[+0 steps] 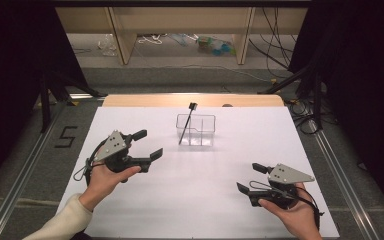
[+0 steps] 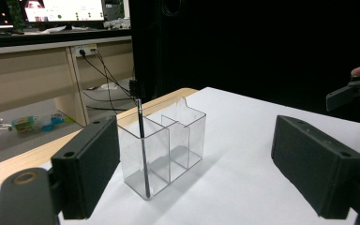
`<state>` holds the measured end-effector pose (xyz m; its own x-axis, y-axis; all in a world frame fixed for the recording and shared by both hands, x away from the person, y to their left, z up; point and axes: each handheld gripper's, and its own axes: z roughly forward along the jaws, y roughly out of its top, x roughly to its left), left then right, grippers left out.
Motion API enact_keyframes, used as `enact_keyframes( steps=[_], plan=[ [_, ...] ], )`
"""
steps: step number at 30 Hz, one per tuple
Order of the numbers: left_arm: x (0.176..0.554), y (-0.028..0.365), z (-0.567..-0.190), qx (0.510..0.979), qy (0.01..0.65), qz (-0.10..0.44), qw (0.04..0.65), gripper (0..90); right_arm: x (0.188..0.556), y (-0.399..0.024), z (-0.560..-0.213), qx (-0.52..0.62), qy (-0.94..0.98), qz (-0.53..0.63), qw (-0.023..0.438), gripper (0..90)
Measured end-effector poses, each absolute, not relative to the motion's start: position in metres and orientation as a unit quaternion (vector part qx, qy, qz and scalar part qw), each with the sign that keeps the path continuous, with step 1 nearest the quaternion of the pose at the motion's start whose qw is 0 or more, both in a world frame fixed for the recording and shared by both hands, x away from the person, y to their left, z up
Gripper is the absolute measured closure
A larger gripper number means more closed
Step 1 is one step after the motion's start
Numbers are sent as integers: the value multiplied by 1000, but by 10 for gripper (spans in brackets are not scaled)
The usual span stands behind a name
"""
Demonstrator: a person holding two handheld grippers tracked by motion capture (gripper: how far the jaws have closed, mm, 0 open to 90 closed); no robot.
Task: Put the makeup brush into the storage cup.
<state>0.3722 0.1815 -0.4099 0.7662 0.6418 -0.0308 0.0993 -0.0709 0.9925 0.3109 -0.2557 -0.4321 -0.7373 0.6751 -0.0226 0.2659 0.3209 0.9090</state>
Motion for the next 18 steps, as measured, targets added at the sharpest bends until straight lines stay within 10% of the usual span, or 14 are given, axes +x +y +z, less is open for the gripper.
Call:
enact_keyframes(
  steps=[18],
  plan=[
    [350,188,-415,697,259,218,633,159,310,-257,-431,302,788,497,202,190]
  ],
)
